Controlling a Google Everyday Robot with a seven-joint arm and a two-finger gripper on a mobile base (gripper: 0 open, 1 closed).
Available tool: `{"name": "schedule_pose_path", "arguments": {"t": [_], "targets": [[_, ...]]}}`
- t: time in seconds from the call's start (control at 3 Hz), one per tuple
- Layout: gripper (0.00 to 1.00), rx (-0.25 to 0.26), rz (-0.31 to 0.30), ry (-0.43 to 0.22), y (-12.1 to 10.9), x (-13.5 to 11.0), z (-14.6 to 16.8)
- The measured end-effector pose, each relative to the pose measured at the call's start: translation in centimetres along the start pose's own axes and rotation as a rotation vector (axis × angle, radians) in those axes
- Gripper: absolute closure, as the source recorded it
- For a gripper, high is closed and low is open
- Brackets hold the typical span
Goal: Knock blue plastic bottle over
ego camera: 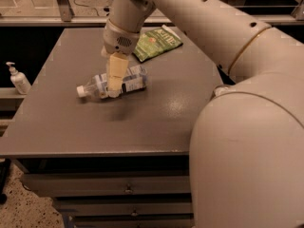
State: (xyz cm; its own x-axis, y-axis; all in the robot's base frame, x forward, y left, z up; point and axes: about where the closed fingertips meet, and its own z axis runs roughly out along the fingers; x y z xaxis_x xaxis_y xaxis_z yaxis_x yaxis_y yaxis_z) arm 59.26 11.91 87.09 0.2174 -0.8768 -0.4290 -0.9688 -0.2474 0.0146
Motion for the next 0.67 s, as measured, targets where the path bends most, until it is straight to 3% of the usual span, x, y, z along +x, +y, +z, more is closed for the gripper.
{"name": "schedule_pose_path", "arguments": {"t": [0.33, 0.67], "targets": [[0.00, 0.075, 0.008, -0.072, -0.3, 2.1, -4.2], [0.00, 0.193, 0.030, -0.138, -0.1, 6.1, -9.5]]}}
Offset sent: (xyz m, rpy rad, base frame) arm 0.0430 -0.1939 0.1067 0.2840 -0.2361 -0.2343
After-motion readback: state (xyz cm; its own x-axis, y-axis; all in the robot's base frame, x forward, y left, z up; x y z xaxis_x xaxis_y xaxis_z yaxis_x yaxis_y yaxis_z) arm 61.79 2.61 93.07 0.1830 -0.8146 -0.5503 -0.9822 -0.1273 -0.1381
